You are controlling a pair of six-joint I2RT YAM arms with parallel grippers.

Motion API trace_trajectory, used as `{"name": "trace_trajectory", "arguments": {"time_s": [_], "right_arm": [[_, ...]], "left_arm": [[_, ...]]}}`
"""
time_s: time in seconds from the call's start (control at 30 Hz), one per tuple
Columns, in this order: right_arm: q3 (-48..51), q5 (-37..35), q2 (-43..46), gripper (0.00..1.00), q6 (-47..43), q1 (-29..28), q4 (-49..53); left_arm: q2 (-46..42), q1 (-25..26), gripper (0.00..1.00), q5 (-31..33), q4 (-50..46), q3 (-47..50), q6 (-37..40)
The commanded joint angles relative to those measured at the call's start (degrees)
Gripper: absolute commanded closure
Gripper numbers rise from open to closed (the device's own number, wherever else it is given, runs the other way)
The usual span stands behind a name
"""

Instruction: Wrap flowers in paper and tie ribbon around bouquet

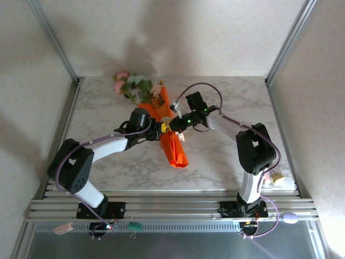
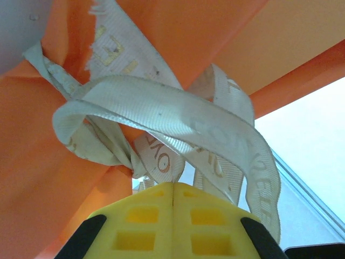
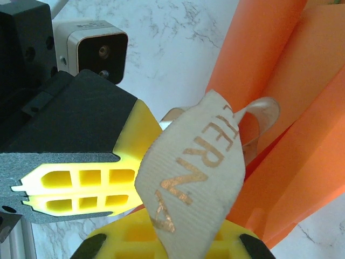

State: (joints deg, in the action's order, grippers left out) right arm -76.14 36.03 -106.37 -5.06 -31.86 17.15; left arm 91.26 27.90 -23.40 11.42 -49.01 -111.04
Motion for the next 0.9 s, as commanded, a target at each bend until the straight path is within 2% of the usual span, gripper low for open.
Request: {"name": "trace_trajectory", "arguments": {"time_s": [0.0,0.17,0.33,0.47,0.87], "right_arm": [[-0.12,-1.46,1.45,1.0,0.23,1.11,0.13],[-1.5,-0.48,1.1,1.0,-1.35,0.64,2.13],[-0.32,-2.58,2.46,1.0,-3.57,-0.66,1.72],[-0.49,-5.68,3.32,1.0,-7.92,-2.98,3.22],[-3.63,-3.67,0.7,1.0,-10.35,-4.09,9.68]], "left_arm": [[0.27,-0.62,1.0,-0.07,-2.87,-1.58,1.34],[-0.53,-0.64,1.0,0.41,-9.19,-4.74,5.17],[-2.64,-0.43,1.0,-0.33,-16.91,-5.88,9.15],[-5.64,-0.56,1.0,-0.77,-19.0,-2.73,9.93],[-7.47,-0.39,1.0,0.13,-24.28,-2.33,13.81]]}}
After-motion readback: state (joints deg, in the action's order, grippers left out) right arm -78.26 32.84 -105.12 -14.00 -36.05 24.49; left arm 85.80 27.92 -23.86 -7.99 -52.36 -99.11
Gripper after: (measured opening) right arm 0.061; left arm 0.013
